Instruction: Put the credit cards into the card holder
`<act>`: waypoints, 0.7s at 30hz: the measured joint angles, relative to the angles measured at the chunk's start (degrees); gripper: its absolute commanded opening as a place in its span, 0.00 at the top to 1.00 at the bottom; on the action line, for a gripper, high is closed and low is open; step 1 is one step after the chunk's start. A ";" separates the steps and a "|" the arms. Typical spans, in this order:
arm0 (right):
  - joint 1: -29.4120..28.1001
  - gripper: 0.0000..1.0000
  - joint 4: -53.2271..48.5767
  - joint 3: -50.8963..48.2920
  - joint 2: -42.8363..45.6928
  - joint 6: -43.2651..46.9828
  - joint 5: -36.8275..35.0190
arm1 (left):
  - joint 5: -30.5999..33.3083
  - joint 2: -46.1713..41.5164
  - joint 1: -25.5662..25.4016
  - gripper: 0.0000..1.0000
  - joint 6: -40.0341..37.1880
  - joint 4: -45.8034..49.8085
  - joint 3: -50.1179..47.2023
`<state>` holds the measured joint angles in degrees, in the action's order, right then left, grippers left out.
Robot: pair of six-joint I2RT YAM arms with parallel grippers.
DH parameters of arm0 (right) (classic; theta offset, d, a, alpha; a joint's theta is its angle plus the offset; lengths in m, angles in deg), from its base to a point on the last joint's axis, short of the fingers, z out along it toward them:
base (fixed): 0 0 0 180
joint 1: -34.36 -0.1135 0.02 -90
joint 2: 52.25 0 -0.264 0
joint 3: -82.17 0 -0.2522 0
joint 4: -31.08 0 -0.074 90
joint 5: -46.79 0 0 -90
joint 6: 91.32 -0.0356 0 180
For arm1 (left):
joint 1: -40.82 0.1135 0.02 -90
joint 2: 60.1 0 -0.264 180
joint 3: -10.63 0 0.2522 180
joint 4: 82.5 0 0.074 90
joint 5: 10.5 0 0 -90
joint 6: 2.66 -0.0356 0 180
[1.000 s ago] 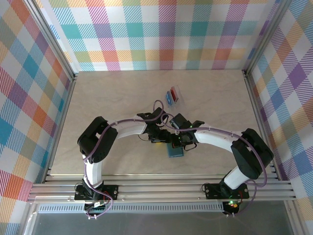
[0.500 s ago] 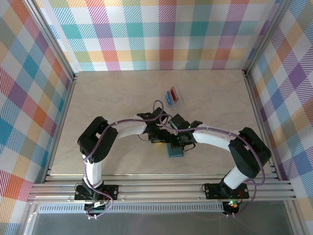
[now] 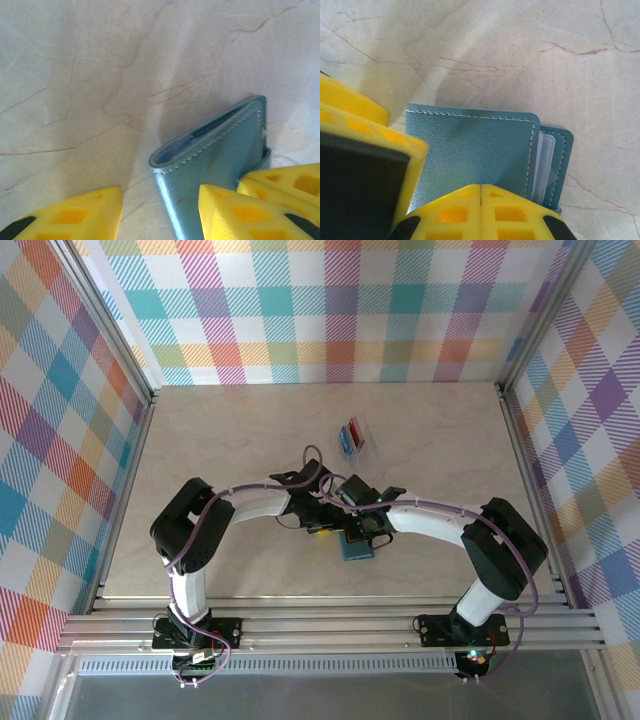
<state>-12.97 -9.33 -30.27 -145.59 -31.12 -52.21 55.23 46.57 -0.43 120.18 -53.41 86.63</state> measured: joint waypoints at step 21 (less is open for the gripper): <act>-0.07 1.00 0.02 0.20 -0.26 -1.40 -0.02 | -0.26 -4.24 -3.04 0.87 12.90 -18.93 -13.70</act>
<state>-13.03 -9.31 -30.07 -145.85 -32.52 -52.23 54.97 42.33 -3.47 133.07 -72.33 72.93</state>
